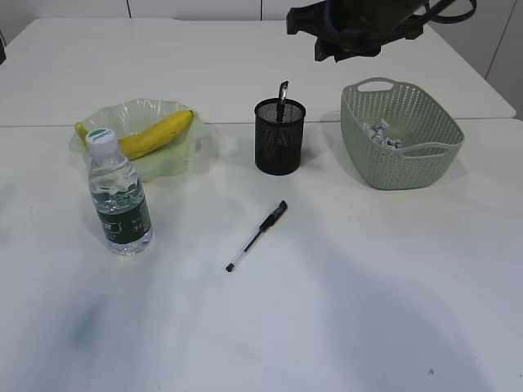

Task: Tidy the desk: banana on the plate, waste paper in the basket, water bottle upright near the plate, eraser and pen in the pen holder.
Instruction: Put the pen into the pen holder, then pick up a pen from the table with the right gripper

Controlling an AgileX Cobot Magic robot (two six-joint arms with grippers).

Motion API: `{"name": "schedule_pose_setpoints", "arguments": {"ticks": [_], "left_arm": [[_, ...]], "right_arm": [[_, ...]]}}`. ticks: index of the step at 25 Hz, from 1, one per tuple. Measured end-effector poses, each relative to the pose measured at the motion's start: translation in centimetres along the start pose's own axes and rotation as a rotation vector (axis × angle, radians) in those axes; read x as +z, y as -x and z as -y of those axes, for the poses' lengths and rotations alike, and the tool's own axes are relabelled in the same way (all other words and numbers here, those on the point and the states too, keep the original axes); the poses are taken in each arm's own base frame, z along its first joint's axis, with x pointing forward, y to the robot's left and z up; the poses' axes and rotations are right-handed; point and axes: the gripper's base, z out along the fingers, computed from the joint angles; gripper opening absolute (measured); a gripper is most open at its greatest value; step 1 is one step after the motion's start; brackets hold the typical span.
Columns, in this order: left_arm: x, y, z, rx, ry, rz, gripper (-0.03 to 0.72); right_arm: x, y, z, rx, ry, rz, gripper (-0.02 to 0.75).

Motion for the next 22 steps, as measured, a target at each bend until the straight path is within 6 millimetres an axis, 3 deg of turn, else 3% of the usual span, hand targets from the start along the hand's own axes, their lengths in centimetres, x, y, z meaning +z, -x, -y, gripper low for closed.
{"name": "schedule_pose_setpoints", "arguments": {"ticks": [22], "left_arm": [[0.0,-0.1,0.0,0.000,0.001,-0.011,0.276]], "right_arm": [[-0.2,-1.9,0.0,0.093,-0.005,-0.214,0.200]]}}
